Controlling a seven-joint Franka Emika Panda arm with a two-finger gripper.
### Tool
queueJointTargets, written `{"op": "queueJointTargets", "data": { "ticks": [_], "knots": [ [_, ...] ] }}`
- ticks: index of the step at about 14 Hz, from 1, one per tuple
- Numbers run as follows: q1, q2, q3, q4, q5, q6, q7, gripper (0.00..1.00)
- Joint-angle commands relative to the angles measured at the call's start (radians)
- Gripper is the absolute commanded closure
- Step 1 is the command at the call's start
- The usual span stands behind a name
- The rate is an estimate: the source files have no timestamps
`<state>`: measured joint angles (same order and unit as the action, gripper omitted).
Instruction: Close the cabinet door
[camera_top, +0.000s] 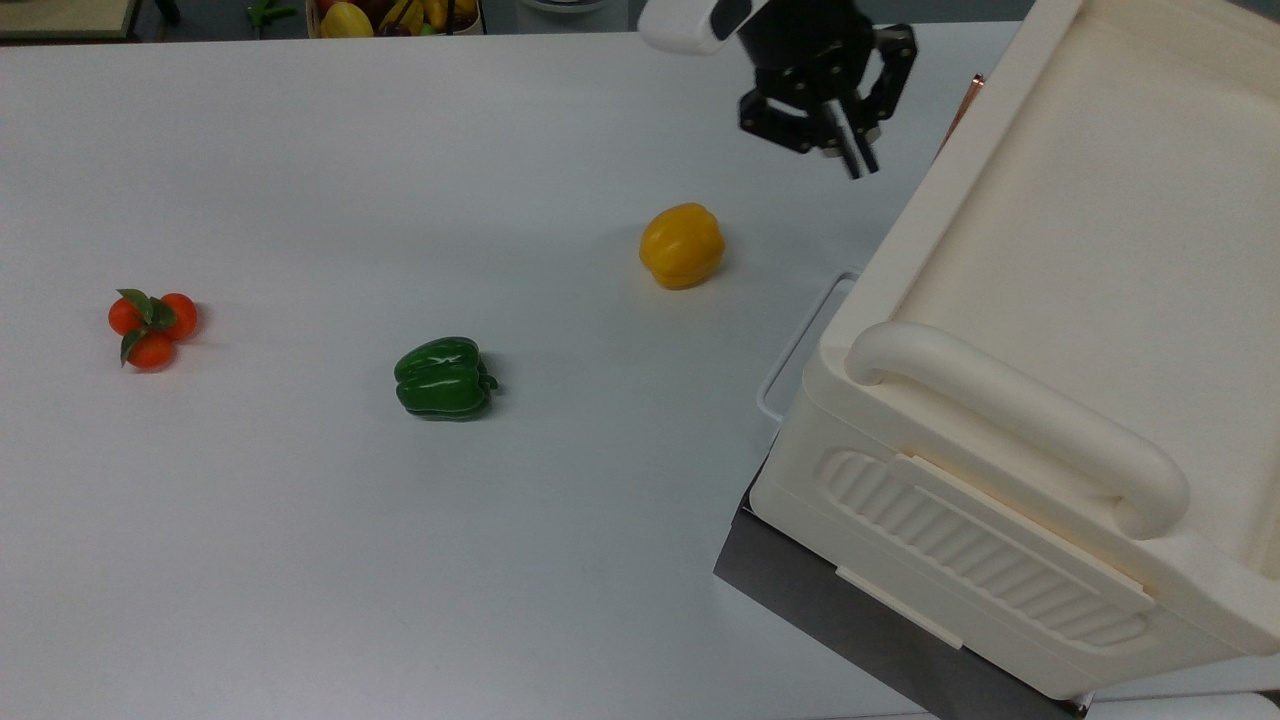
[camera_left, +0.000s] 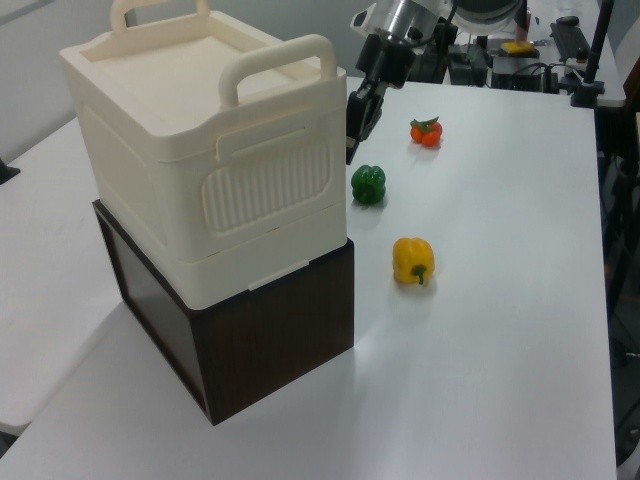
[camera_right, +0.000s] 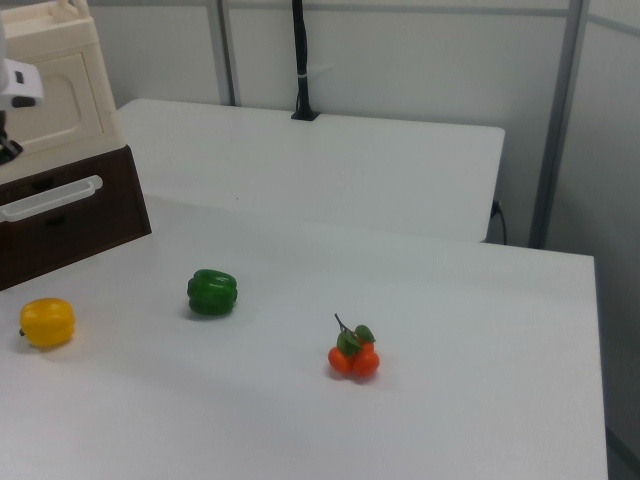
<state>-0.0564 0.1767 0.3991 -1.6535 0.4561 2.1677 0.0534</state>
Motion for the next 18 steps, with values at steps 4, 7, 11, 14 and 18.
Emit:
{"op": "queueJointTargets", "data": {
  "ticks": [4,7,11,14,18],
  "knots": [
    [0.013,-0.134,-0.175,-0.017,-0.223,-0.333,0.019,0.00],
    [0.016,-0.175,-0.218,-0.012,-0.335,-0.439,0.022,0.00],
    [0.033,-0.217,-0.295,0.021,-0.350,-0.526,0.036,0.00],
    [0.047,-0.250,-0.315,0.052,-0.364,-0.585,0.046,0.00],
    [0.075,-0.246,-0.338,0.052,-0.373,-0.565,0.051,0.00]
  ]
}}
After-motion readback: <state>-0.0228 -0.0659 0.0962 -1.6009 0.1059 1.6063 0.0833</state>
